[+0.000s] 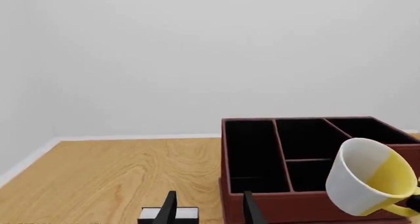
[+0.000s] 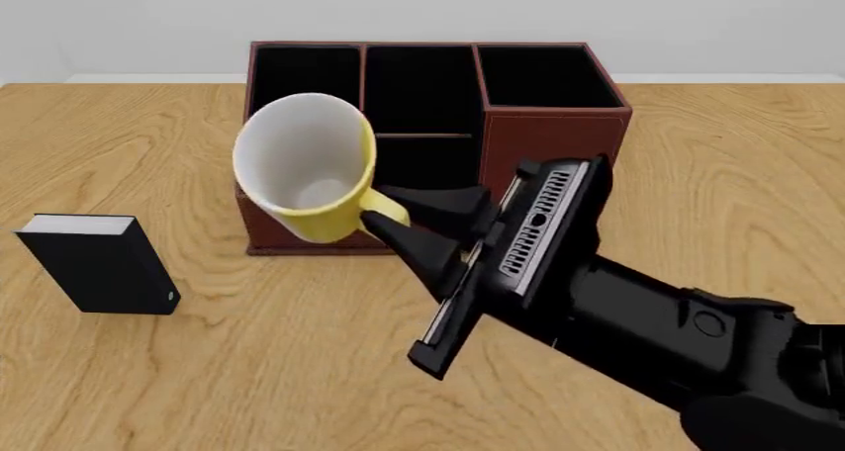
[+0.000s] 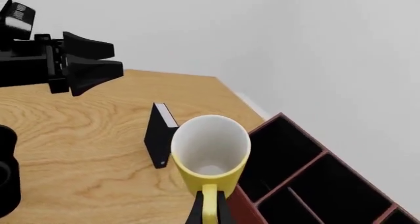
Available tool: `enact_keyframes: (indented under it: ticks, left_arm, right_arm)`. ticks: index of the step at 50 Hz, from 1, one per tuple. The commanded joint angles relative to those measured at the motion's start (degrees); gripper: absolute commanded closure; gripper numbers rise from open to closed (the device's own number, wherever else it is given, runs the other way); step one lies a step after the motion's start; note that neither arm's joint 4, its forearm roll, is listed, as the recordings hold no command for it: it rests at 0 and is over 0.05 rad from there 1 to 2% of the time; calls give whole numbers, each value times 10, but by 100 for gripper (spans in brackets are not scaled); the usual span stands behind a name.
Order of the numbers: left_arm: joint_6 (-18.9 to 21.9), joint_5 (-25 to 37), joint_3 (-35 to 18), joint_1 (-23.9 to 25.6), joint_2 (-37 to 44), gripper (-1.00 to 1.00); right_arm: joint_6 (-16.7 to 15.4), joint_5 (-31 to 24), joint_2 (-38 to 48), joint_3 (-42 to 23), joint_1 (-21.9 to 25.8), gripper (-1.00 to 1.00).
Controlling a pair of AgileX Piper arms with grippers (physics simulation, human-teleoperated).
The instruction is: Pick up the yellow and white mug and place it to the right of the caddy.
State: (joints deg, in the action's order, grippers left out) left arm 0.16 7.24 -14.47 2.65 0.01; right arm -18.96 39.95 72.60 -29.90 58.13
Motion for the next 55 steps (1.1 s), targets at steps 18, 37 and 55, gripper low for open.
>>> enact_keyframes:
  ticks: [18,37,55]
  left_arm:
    - [-2,-4,5,13,0,-100]
    - [0,1,-2,14,0,-100]
    - [4,2,-1,14,0,-100]
  right_arm:
    - [-38,-39,-93,23,-27,100]
    - [-54,-91,-180,24,-65,100]
    - [-48,-119,-238,32,-99,100]
